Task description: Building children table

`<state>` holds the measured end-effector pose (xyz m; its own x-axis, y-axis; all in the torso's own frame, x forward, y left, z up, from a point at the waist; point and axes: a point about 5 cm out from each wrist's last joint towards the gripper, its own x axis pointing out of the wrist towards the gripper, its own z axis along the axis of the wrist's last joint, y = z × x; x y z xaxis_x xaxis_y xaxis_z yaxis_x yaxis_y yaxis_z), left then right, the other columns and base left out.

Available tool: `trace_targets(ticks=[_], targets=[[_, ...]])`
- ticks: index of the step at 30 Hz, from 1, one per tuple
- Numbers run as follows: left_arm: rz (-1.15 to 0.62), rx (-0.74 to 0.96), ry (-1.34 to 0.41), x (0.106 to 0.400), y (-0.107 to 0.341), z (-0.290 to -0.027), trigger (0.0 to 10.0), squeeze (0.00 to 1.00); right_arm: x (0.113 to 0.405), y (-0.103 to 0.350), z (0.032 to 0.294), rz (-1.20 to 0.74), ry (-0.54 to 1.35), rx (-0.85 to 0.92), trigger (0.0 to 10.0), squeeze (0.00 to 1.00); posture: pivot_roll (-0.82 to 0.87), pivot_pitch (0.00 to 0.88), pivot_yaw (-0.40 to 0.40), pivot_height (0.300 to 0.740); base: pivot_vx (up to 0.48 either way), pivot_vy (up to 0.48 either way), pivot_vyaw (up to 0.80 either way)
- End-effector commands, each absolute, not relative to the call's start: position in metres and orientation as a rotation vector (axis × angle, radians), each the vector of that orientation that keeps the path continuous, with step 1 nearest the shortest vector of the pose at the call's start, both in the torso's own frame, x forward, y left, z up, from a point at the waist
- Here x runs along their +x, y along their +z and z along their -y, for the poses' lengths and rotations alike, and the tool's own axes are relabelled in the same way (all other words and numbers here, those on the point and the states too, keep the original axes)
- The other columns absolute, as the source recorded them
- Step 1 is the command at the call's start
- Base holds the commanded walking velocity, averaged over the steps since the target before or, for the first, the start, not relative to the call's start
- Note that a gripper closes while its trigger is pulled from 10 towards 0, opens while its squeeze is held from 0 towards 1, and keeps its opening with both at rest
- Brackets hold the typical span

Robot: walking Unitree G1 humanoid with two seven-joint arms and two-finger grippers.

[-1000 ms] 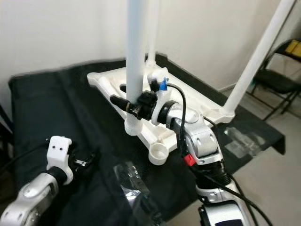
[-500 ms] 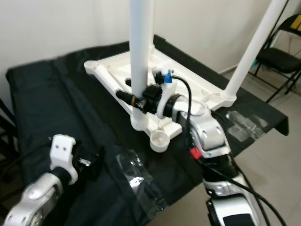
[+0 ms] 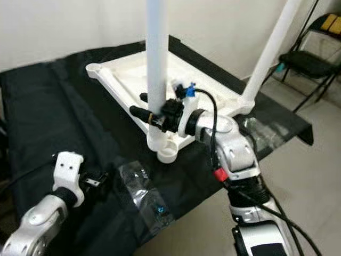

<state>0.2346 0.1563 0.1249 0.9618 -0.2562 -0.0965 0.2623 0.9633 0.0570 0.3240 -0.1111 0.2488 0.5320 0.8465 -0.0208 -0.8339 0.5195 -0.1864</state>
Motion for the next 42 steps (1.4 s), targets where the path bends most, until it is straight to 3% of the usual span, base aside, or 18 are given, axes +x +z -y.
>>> trace_targets(ticks=[1, 6, 21, 23, 26, 29, 35, 42], targets=[[-0.106, 0.073, -0.262, 0.231, 0.122, -0.156, 10.0, 0.0, 0.323, 0.257, 0.108, 0.11, 1.036, -0.19, 10.0, 0.0, -0.04, 0.124, -0.045, 0.74, 0.0, -0.465, 0.0], [-0.109, 0.057, -0.254, 0.229, 0.122, -0.156, 10.0, 0.0, 0.323, 0.26, 0.106, 0.118, 1.06, -0.192, 10.0, 0.0, -0.04, 0.133, -0.046, 0.74, 0.0, -0.468, 0.0], [-0.051, 0.176, -0.213, 0.228, 0.135, -0.165, 10.0, 0.0, 0.334, 0.294, 0.095, 0.285, 1.216, -0.179, 10.0, 0.0, -0.03, 0.194, -0.062, 0.74, 0.0, 0.0, 0.0], [-0.04, 0.197, -0.138, 0.229, 0.14, -0.177, 10.0, 0.0, 0.328, 0.301, 0.082, 0.358, 1.369, -0.119, 10.0, 0.0, -0.03, 0.214, -0.065, 0.74, 0.0, 0.0, 0.0], [-0.039, 0.197, -0.124, 0.228, 0.141, -0.179, 10.0, 0.0, 0.324, 0.3, 0.077, 0.353, 1.436, -0.113, 10.0, 0.0, -0.03, 0.227, -0.068, 0.74, 0.0, 0.0, 0.0], [-0.036, 0.185, -0.093, 0.224, 0.146, -0.186, 10.0, 0.0, 0.321, 0.298, 0.067, 0.325, 1.56, -0.128, 10.0, 0.0, -0.02, 0.254, -0.08, 0.74, 0.0, 0.48, 0.0], [-0.019, 0.162, -0.082, 0.221, 0.151, -0.19, 10.0, 0.0, 0.324, 0.299, 0.062, 0.322, 1.582, -0.145, 10.0, 0.0, -0.01, 0.27, -0.088, 0.74, 0.0, 0.429, 0.0], [-0.034, 0.065, -0.151, 0.207, 0.153, -0.179, 10.0, 0.0, 0.332, 0.309, 0.06, 0.317, 1.656, -0.209, 10.0, 0.0, -0.01, 0.313, -0.091, 0.74, 0.0, 0.0, 0.0]])
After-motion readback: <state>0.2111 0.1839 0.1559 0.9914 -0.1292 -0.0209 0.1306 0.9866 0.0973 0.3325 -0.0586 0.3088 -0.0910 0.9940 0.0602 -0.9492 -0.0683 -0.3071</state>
